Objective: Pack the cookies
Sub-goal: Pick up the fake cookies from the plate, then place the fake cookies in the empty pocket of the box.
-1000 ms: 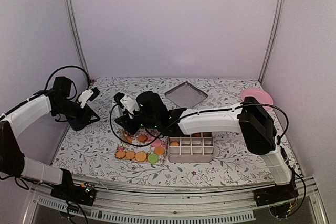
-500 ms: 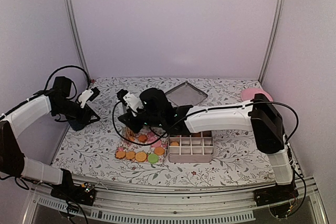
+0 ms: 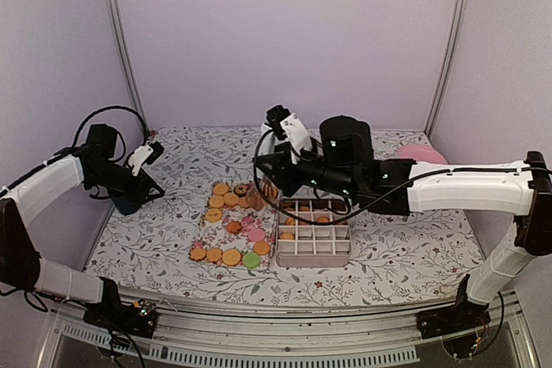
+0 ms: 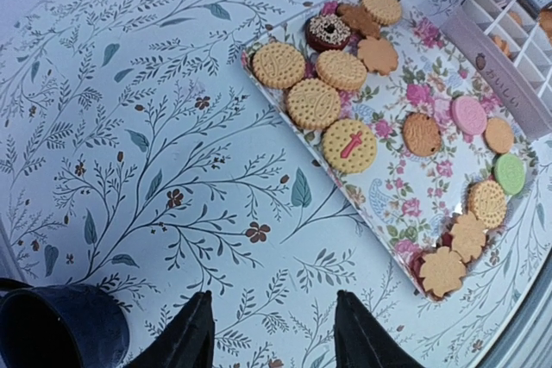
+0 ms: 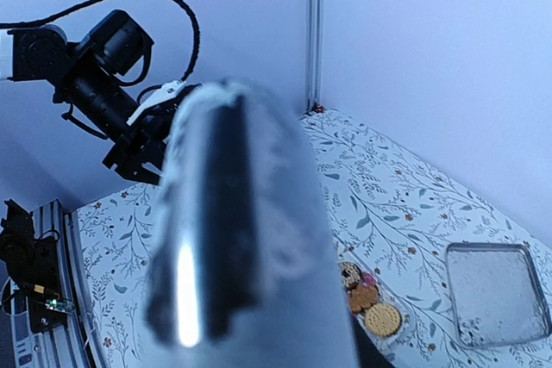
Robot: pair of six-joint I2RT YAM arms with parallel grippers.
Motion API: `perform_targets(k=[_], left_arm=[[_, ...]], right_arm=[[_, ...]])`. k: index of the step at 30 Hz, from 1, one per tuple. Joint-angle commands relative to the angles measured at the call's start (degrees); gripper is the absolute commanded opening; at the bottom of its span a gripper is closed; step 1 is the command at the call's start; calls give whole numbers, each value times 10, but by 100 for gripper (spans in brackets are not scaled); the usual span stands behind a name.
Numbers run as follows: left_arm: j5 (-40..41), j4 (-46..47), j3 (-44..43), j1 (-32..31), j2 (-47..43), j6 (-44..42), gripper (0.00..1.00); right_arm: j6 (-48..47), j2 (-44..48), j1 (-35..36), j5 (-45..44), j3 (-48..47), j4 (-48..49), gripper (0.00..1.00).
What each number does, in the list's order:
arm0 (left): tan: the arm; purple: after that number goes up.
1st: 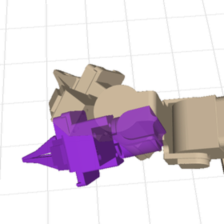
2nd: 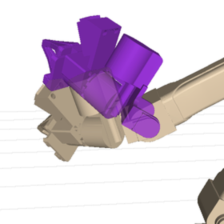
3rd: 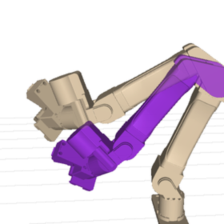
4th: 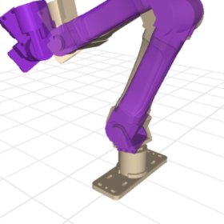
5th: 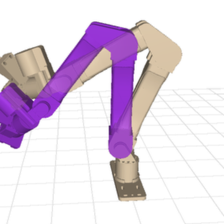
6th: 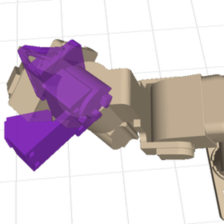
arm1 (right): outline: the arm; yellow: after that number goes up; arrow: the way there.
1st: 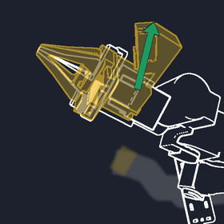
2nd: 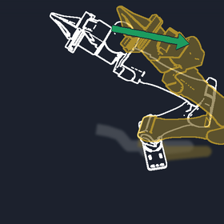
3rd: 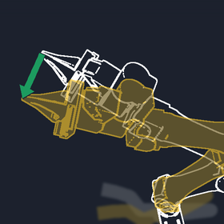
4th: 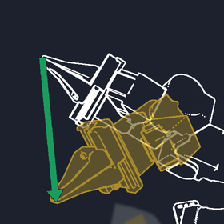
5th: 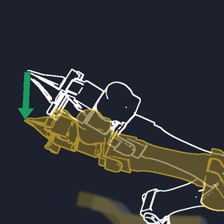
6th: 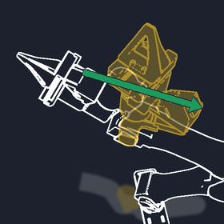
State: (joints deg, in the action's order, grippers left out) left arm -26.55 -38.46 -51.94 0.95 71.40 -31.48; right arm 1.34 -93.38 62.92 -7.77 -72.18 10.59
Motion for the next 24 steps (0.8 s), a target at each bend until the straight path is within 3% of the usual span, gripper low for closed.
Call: perform_targets(k=[1,9,14,20,24], left_arm=[[-13,-2,-13,4,3,-1,49],[-13,0,-15,3,12,1,49],[-12,0,-14,3,12,1,49],[-10,1,-11,3,12,0,48],[-10,1,-11,3,12,0,48]], right_arm=[[29,93,-12,-63,103,-5,7],[76,201,-13,-103,209,-39,8],[93,201,-13,-93,219,-41,9],[102,175,-13,-76,217,-36,21],[100,162,-13,-76,212,-29,23]])
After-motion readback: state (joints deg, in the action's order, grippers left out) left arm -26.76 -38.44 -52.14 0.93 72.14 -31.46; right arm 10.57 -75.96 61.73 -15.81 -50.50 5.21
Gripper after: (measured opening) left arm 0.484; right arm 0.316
